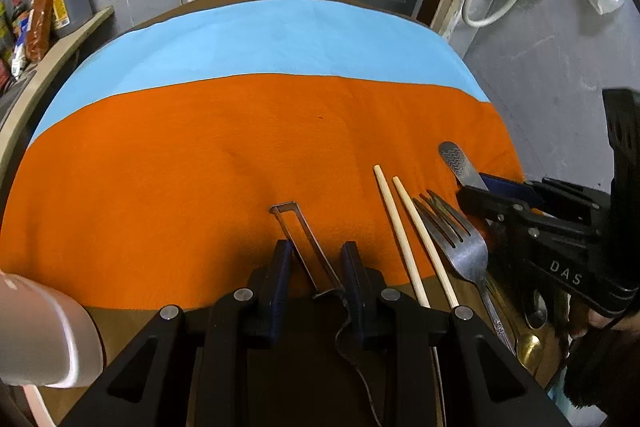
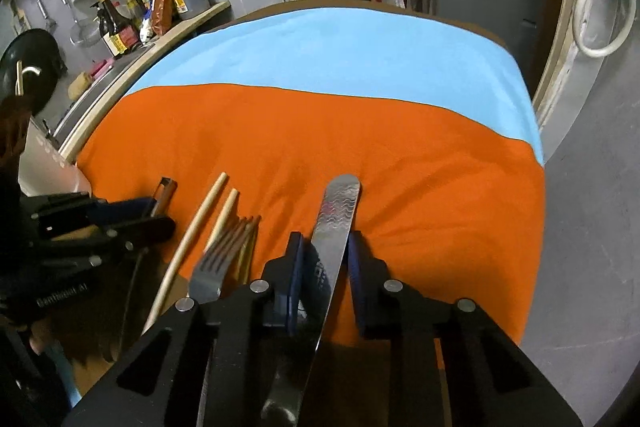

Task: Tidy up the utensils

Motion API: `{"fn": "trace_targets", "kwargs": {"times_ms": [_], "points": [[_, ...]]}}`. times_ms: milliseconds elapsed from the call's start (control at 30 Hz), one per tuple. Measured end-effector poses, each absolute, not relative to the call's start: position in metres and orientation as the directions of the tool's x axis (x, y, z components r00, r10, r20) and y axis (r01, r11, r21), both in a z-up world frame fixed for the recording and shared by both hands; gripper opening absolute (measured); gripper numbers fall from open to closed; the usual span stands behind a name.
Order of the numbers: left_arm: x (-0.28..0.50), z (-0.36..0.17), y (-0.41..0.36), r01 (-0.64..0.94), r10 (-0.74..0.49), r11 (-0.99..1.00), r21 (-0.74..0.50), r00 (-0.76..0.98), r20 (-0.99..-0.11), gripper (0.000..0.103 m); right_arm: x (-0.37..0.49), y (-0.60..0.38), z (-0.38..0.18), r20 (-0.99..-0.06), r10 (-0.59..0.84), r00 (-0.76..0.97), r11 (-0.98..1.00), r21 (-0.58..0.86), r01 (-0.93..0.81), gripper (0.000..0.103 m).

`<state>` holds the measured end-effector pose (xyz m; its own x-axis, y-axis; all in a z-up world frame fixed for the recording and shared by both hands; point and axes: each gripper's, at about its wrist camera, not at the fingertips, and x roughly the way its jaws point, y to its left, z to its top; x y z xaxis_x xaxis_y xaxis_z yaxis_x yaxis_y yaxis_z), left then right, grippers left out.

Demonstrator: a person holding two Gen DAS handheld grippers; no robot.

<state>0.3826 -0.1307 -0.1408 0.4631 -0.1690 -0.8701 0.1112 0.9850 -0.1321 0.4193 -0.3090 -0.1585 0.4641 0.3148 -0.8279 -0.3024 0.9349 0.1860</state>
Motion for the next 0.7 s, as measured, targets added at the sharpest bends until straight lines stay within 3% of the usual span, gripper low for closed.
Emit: {"fn": "trace_targets", "kwargs": {"times_ms": [100, 167, 333, 567, 700], "points": [[0.385, -0.140, -0.132, 0.106, -0.165, 0.986, -0.130, 0.458, -0.874, 0.023, 0.422, -0.308, -0.162, -0.831, 0.339, 0.441, 0.932, 0.235, -0.274, 0.015], [0.384, -0.140, -0.131, 0.091, -0.169, 0.986, -0.143, 0.461, -0.871, 0.020, 0.422, -0.311, -0.164, -0.822, 0.379, 0.424, 0.921, 0.293, -0.255, 0.004], [0.377, -0.139, -0.128, 0.079, -0.200, 0.980, -0.184, 0.458, -0.866, 0.012, 0.412, -0.314, -0.165, -0.803, 0.409, 0.433, 0.912, 0.354, -0.205, 0.001], [0.358, -0.130, -0.115, 0.077, -0.230, 0.972, -0.220, 0.480, -0.847, 0.012, 0.388, -0.326, -0.144, -0.724, 0.434, 0.537, 0.898, 0.398, -0.190, 0.001], [0.340, -0.115, -0.103, 0.075, -0.272, 0.958, -0.277, 0.548, -0.791, 0.012, 0.370, -0.333, -0.125, -0.670, 0.411, 0.618, 0.906, 0.375, -0.196, 0.001]]}}
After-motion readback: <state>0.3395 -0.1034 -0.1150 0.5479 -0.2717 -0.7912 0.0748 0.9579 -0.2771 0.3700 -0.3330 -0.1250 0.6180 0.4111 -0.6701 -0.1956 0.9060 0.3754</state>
